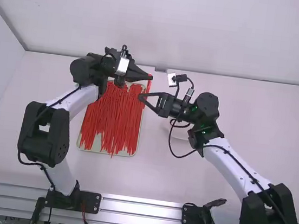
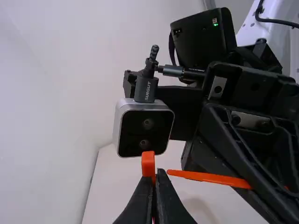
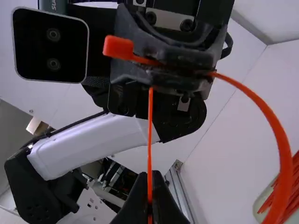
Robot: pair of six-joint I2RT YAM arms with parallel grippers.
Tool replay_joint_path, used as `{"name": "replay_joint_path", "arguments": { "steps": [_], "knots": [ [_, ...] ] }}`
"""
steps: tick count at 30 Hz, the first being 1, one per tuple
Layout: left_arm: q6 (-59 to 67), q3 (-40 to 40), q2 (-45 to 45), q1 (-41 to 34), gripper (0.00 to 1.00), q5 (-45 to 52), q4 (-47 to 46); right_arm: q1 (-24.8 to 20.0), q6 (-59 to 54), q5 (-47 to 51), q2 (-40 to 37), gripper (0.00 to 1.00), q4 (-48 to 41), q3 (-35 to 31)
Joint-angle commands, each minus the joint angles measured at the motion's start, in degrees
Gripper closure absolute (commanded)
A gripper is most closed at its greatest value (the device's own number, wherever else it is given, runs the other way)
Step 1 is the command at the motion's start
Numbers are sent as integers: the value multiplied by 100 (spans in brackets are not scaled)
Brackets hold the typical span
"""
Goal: Fasten the cable tie
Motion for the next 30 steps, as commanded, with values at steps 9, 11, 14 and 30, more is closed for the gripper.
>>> {"name": "replay_joint_path", "arguments": {
  "steps": [9, 11, 14, 30],
  "knots": [
    [35, -15, -33, -48, 99, -76, 42, 52, 162, -59, 39, 100, 326, -7],
    [39, -15, -35, -52, 99, -22, 46, 63, 160, -26, 39, 100, 330, -7],
    [33, -15, -35, -52, 99, -22, 39, 48, 162, 4, 39, 100, 302, -7],
    [55, -15, -33, -164, 99, 26, 44, 2, 201, -22, 39, 100, 302, -7]
  ]
}}
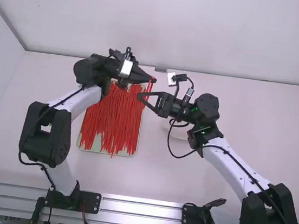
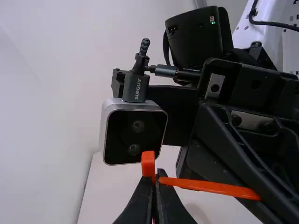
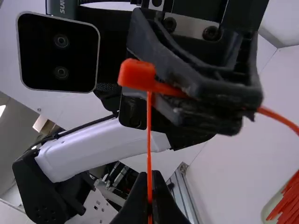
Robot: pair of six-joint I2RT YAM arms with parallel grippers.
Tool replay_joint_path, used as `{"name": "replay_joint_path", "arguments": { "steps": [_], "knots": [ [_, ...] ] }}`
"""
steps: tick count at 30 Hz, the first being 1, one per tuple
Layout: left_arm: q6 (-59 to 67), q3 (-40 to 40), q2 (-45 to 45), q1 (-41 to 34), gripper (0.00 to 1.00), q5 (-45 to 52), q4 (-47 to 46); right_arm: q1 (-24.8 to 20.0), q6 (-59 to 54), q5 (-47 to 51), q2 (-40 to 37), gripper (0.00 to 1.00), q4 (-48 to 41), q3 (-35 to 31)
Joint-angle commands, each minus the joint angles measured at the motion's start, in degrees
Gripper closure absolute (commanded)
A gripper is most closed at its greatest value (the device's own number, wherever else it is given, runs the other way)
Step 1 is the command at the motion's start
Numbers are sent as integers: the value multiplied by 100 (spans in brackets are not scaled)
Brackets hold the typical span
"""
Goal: Fasten the cable tie
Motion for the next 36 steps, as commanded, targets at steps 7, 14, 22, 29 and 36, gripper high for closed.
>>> {"name": "replay_joint_path", "arguments": {
  "steps": [7, 14, 22, 29, 36],
  "knots": [
    [15, -15, -33, 96, 99, 13, 42, -11, 39, -208, 37, 100, 166, -7],
    [-4, -15, -33, 66, 99, 20, 39, -13, 37, -184, 37, 100, 162, -7],
    [-7, -15, -31, 96, 99, 22, 37, -44, 120, -188, 37, 100, 162, -7],
    [-83, -15, -31, 66, 99, 22, 46, -44, 120, -168, 39, 100, 162, -9],
    [-129, -15, -31, 68, 99, 22, 39, -138, 142, -186, 39, 100, 162, -13]
  ]
}}
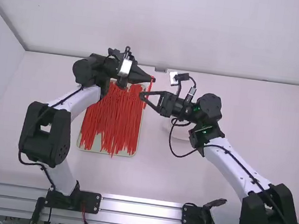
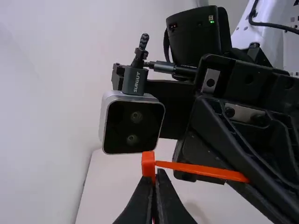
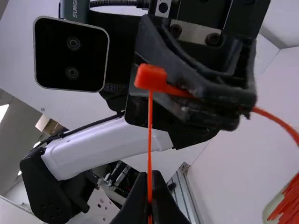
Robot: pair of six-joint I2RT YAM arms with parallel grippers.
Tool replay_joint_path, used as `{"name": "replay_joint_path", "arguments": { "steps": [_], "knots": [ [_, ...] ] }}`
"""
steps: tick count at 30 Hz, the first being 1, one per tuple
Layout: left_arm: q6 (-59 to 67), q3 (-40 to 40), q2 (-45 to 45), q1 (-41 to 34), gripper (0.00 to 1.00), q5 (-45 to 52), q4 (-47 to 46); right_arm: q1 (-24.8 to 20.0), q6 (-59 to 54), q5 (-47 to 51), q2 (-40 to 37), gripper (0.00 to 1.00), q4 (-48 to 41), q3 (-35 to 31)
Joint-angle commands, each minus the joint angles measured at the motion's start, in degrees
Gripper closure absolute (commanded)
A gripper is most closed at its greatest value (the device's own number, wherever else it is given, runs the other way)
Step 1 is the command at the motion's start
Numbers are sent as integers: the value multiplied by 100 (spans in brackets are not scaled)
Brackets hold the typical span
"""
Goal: Fasten the cable tie
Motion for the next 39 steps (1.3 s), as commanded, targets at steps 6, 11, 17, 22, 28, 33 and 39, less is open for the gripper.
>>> {"name": "replay_joint_path", "arguments": {
  "steps": [6, 11, 17, 22, 28, 33, 39],
  "knots": [
    [-33, -15, -31, -2, 99, 4, 44, -20, 33, -37, 39, 100, 37, -13],
    [-24, -15, -31, -4, 99, 4, 39, -20, 37, -22, 39, 100, 37, -11],
    [-42, -17, -31, -11, 99, 4, 42, -20, 39, 76, 39, 100, 61, -2],
    [-17, -17, -31, -140, 99, 4, 42, -20, 81, 127, 39, 100, 63, -2],
    [7, -15, -31, -197, 98, 4, 44, -20, 79, 131, 39, 100, 63, -2],
    [-22, -17, -31, -192, 99, 9, 35, -57, 168, 122, 39, 100, 195, -2],
    [118, -122, -31, -232, 99, 9, 42, -138, 339, 103, 39, 100, 520, 2]
  ]
}}
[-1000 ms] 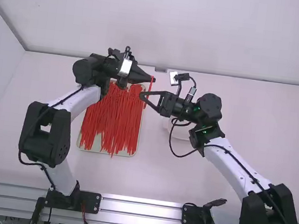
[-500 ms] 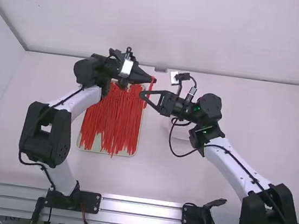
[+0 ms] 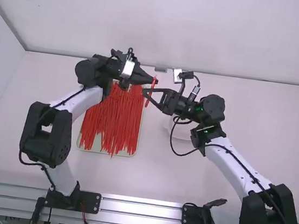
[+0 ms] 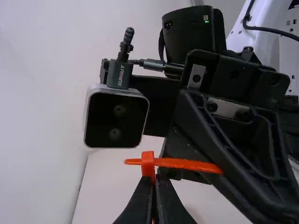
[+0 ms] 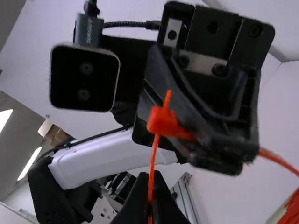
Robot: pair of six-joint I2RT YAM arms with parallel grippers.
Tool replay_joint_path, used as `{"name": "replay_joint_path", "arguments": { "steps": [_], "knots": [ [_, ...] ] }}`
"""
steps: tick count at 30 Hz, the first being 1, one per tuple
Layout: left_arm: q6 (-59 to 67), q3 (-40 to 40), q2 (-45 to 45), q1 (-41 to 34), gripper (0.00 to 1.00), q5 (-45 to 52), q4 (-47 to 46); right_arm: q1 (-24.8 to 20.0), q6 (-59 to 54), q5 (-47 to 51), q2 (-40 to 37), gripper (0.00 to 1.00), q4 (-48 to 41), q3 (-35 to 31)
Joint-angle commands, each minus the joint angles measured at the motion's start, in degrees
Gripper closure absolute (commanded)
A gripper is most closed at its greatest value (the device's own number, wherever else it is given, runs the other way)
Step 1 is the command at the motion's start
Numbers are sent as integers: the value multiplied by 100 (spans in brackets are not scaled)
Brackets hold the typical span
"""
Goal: Fasten the cable tie
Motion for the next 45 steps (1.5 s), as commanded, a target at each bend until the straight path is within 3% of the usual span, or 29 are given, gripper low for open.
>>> {"name": "replay_joint_path", "arguments": {
  "steps": [1, 45],
  "knots": [
    [155, -149, -31, -55, 99, 26, 46, -22, 109, 35, 37, 100, 101, 0],
    [608, -424, -205, -356, 99, 28, 46, -671, -166, 219, 42, 100, -33, 22]
  ]
}}
